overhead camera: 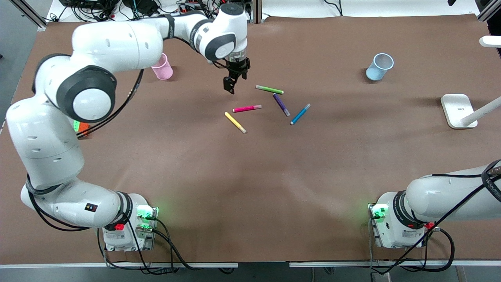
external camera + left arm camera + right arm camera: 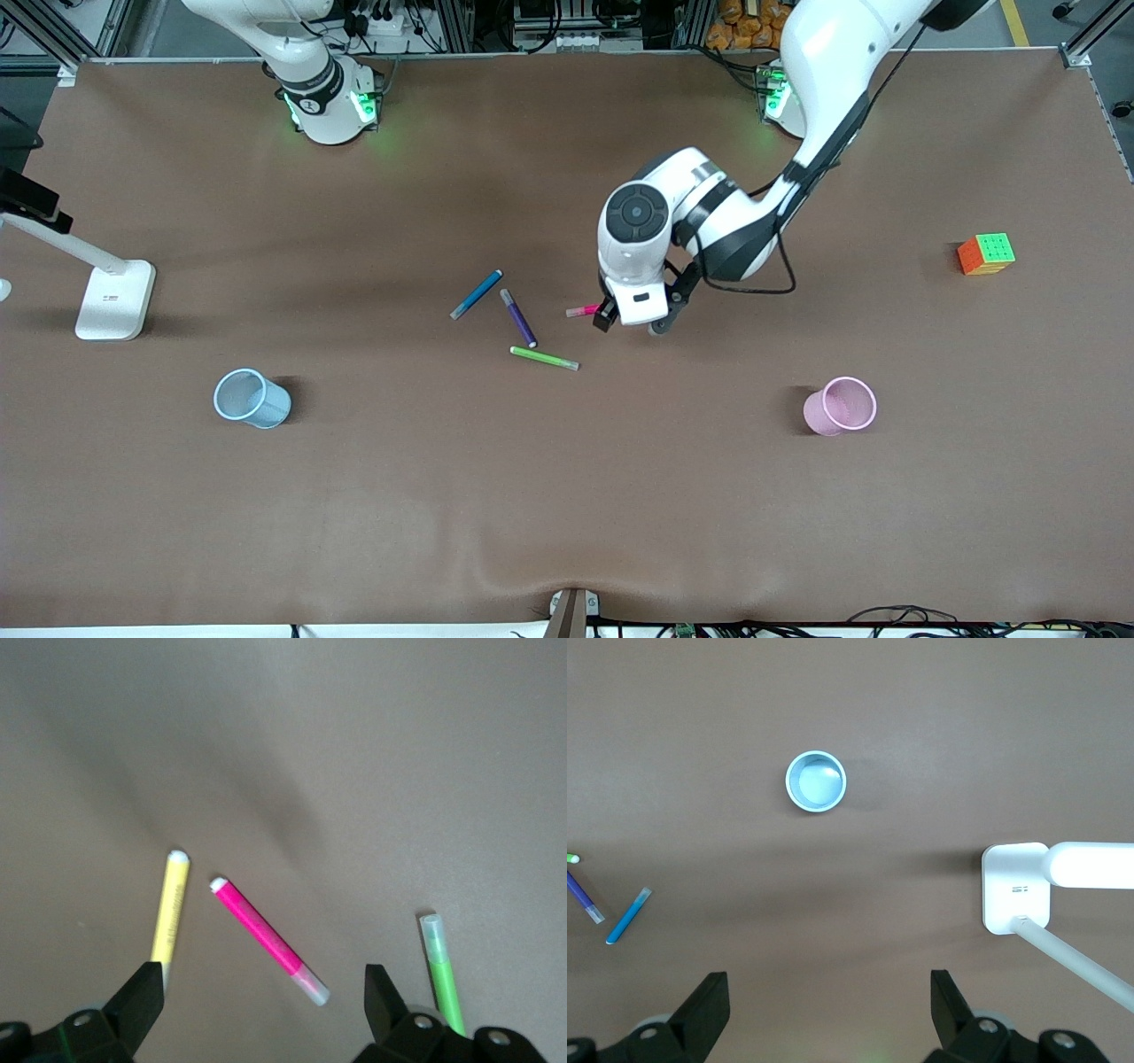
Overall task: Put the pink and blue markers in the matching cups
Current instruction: 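Move the left gripper over the pink marker among the markers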
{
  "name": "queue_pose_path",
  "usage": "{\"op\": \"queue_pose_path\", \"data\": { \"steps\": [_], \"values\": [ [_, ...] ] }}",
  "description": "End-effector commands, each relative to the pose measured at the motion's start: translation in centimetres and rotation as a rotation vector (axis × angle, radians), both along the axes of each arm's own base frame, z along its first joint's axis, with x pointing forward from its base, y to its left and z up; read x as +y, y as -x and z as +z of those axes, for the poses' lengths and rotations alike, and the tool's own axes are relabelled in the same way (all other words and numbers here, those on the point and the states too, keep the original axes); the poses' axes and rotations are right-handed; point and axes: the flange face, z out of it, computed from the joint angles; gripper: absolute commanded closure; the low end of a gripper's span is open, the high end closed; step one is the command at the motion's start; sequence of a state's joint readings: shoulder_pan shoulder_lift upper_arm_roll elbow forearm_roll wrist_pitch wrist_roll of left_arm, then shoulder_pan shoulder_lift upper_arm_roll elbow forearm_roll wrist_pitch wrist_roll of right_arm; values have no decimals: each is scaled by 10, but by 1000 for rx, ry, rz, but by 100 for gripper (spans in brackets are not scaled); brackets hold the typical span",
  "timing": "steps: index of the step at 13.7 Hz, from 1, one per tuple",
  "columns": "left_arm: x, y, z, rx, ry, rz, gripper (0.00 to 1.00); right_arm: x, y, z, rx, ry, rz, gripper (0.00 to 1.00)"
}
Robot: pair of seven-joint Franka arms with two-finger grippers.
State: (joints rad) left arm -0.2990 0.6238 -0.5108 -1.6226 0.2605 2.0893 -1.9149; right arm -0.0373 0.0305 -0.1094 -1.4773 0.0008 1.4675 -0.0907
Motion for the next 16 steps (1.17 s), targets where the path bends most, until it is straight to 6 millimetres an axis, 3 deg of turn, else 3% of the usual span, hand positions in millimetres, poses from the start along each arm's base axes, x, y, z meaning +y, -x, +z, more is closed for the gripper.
{"op": "queue_pose_path", "data": {
  "steps": [1, 2, 3, 4, 5, 8, 13, 15, 16],
  "values": [
    [-19, 5, -18, -10, 6, 89, 0, -6, -9, -10, 16, -4, 6, 0],
    [-23, 9, -29, -4, 8, 139, 0, -8, -12, -16, 26, -5, 4, 0],
    [-29, 19, -38, -3, 7, 178, 0, -11, -22, -37, 61, -10, 0, 0],
    [-30, 23, -45, -3, 9, 203, 0, -14, -43, -84, 139, -15, -2, 0],
    [-28, 27, -52, 1, 8, 210, 0, -15, -52, -99, 158, -14, 1, 0],
    [-26, 39, -73, -6, 30, 274, 0, -20, -55, -103, 169, 22, -1, 0],
    [-12, 35, -102, -13, -4, 356, 3, -43, -46, -130, 240, -45, -131, 0],
    [-15, 37, -110, -32, -2, 363, 6, -39, -46, -136, 264, -66, -255, 0],
    [-18, 40, -115, -39, 3, 352, 13, -34, -47, -147, 292, -54, -310, 0]
  ]
}}
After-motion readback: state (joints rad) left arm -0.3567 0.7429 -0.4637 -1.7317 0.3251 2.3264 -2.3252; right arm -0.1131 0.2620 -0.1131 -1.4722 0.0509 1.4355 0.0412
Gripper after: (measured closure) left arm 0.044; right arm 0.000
